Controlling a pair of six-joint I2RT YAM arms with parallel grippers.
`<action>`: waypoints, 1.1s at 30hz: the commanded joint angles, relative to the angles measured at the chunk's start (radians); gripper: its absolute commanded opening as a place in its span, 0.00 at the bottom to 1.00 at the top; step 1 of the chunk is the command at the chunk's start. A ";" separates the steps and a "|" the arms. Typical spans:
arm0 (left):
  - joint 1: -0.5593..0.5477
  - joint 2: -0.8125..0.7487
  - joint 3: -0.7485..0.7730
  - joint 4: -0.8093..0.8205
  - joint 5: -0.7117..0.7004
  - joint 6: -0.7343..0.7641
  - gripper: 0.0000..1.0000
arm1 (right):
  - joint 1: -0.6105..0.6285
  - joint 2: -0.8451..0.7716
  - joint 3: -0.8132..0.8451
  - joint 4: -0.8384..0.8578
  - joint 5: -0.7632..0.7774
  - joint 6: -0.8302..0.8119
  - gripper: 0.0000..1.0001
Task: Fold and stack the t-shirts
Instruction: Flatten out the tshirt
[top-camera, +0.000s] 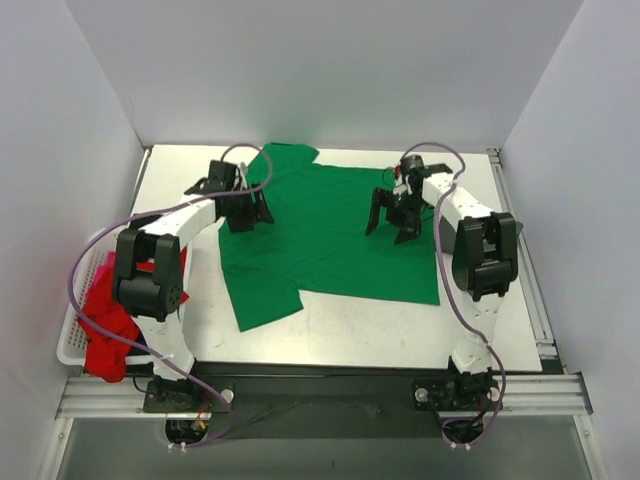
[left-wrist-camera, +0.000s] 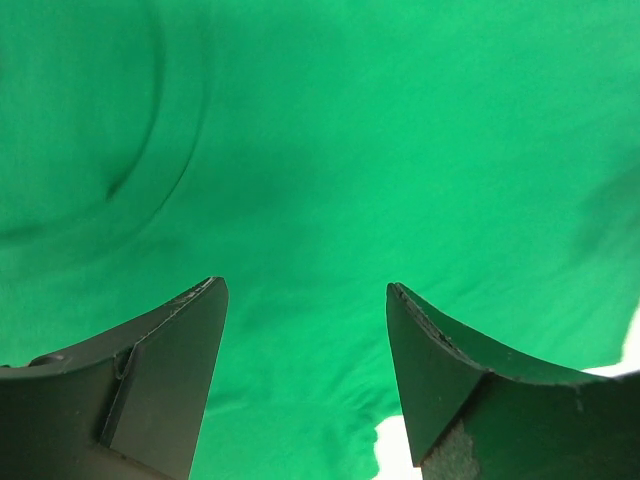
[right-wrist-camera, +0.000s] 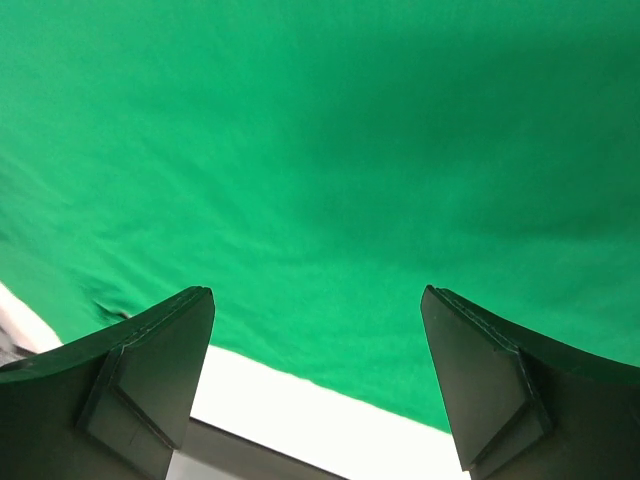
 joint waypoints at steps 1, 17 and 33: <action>-0.005 -0.047 -0.066 -0.005 -0.055 0.013 0.75 | 0.018 -0.068 -0.106 -0.008 0.020 -0.016 0.88; -0.007 0.111 -0.030 -0.011 -0.089 0.030 0.75 | -0.001 -0.035 -0.189 0.035 0.099 0.004 0.88; -0.021 0.276 0.246 -0.094 -0.081 0.063 0.75 | -0.060 0.114 0.035 -0.003 0.043 0.020 0.88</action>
